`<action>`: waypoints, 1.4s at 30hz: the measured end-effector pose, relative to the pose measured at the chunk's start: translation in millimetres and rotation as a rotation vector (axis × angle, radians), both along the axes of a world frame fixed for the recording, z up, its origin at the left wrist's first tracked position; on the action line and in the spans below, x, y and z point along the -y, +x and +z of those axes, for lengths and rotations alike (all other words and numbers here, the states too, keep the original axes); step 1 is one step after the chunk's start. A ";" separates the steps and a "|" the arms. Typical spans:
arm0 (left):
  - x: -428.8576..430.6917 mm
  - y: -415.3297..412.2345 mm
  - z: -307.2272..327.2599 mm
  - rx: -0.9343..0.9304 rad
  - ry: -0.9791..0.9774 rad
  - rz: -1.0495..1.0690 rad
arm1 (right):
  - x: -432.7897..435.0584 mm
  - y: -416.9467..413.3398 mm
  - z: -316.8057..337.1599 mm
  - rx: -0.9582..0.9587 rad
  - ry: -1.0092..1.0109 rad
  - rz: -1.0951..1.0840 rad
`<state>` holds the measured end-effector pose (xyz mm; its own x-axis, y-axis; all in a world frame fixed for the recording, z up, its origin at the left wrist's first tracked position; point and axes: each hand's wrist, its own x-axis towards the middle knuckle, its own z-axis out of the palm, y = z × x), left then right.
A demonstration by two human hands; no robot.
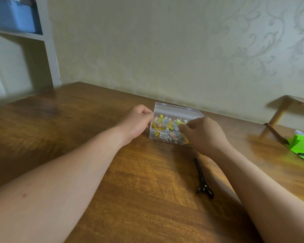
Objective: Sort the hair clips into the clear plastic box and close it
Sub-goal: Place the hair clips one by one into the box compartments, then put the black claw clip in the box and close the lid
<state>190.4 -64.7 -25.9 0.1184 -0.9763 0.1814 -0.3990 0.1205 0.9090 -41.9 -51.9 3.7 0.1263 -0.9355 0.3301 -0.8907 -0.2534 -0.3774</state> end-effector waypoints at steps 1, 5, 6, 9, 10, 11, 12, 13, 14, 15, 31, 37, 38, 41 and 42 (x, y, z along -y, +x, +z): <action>0.2 0.1 -0.1 0.001 -0.002 0.000 | 0.1 -0.1 -0.7 0.003 -0.008 0.007; -1.7 -0.6 1.4 0.013 0.001 -0.004 | 0.0 1.0 -2.9 -0.039 0.004 0.032; -2.4 -0.8 1.8 0.013 0.001 -0.005 | 0.3 0.6 -3.4 -0.042 0.000 0.034; -4.4 -1.1 2.8 0.010 -0.001 -0.005 | 1.1 -4.7 -3.4 0.004 -0.042 0.041; -4.5 -1.0 2.7 0.006 -0.002 -0.004 | 1.7 -8.4 -2.1 0.036 -0.074 0.033; -4.8 -0.9 2.8 0.003 -0.007 -0.004 | 3.2 -13.2 -0.5 0.073 -0.113 0.015; -4.8 -0.9 2.6 0.002 -0.013 -0.007 | 5.0 -19.3 1.2 0.109 -0.151 -0.012; -4.9 -0.9 2.3 0.005 -0.019 -0.012 | 7.9 -26.1 2.2 0.137 -0.183 -0.045; -4.6 -1.2 1.8 0.012 -0.024 -0.019 | 10.5 -33.7 2.4 0.152 -0.206 -0.076; -4.4 -1.5 1.2 0.021 -0.026 -0.026 | 13.0 -41.5 1.2 0.158 -0.216 -0.097; -1.9 -3.6 -4.0 0.026 -0.034 -0.001 | -55.0 -49.2 59.2 -0.416 0.578 0.271; -3.1 -4.4 -2.2 0.050 -0.019 0.015 | -60.0 -31.0 48.0 -0.504 0.676 0.399; -2.9 -4.2 -2.5 0.047 -0.016 0.014 | -60.4 -29.5 48.0 -0.512 0.666 0.410; -3.8 -4.3 -2.4 0.044 -0.009 0.015 | -65.8 -25.0 47.5 -0.552 0.629 0.486; -4.0 -4.2 -2.4 0.043 -0.007 0.017 | -67.9 -23.7 48.7 -0.553 0.615 0.521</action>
